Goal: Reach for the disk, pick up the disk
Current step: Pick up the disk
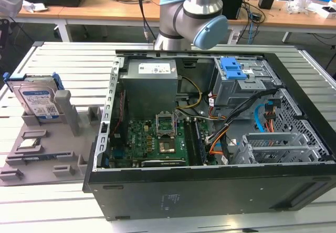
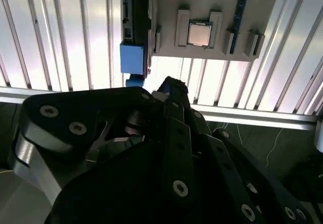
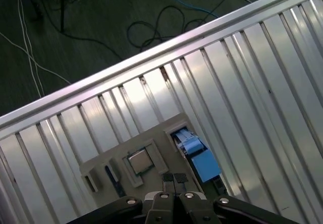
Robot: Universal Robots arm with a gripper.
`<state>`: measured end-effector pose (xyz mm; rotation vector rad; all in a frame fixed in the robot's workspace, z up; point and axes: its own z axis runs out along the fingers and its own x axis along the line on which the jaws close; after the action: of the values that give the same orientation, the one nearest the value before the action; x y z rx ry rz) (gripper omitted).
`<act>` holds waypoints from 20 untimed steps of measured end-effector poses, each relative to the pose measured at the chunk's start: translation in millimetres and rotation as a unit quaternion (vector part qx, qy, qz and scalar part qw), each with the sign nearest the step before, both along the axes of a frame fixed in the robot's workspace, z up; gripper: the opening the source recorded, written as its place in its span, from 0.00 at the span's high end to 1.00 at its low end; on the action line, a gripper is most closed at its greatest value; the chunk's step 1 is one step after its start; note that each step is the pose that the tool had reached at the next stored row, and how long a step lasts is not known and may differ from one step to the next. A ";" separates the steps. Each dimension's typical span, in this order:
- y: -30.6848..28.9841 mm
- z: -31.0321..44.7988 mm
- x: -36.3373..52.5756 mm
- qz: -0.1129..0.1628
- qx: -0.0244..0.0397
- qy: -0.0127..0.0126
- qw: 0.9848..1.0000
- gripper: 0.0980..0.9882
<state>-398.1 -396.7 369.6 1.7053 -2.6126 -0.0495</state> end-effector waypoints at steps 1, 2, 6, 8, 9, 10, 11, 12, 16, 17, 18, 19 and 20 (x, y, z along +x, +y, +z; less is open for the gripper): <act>0.0 0.0 0.0 0.004 0.000 0.000 1.000 0.99; 0.0 0.0 0.0 0.009 0.000 0.000 1.000 0.99; 0.0 0.0 0.0 0.025 0.000 0.000 1.000 0.99; 0.0 0.0 0.0 0.038 0.000 0.000 0.999 0.99; 0.0 0.0 0.0 0.042 0.000 0.000 0.999 0.99; 0.0 0.0 0.0 0.046 0.000 0.000 0.999 0.99; 0.0 0.0 0.0 0.048 0.000 0.000 0.999 0.99; 0.0 0.0 0.0 0.051 0.000 0.000 0.999 0.99; 0.0 0.0 0.0 0.066 0.000 0.000 0.998 0.99; 0.0 0.0 0.0 0.068 0.000 0.000 0.998 0.99; 0.0 0.0 0.0 0.071 0.000 0.000 0.998 0.99; 0.0 0.0 0.0 0.073 0.000 0.000 0.997 0.99; 0.0 0.0 0.0 0.077 0.000 0.000 0.997 0.99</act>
<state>-398.1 -396.7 369.6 1.8996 -2.4720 -0.0468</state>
